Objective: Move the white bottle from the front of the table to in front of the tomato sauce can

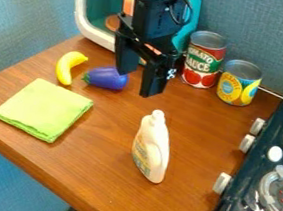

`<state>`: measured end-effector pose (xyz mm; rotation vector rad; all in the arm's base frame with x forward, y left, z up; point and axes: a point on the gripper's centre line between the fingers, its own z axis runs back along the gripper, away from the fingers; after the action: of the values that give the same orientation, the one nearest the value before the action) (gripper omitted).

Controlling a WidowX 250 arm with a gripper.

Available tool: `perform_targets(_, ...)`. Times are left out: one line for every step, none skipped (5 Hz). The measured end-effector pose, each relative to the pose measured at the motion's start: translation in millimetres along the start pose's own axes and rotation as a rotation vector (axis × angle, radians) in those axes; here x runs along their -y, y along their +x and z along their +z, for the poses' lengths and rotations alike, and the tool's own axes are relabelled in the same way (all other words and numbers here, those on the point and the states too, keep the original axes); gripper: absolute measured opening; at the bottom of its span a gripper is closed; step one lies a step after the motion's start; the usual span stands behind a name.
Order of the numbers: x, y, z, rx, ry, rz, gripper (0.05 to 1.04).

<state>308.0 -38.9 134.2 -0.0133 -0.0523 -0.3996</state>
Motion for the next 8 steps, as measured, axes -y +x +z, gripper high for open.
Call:
perform_targets(12, 5, 21, 0.084, 0.017, -0.035, 0.999)
perform_targets(18, 4, 18, 0.102, 0.008, -0.028, 0.999)
perform_targets(33, 7, 12, 0.080, 0.008, -0.059, 0.999)
perform_targets(36, 9, 1, 0.052, 0.011, -0.080, 0.999)
perform_targets(37, 12, -10, 0.036, 0.009, -0.105, 0.999)
perform_targets(39, 11, -19, -0.002, 0.007, -0.119, 0.999)
perform_targets(39, 9, -26, -0.034, 0.005, -0.123, 1.000)
perform_targets(35, 8, -33, -0.073, 0.018, -0.106, 0.978)
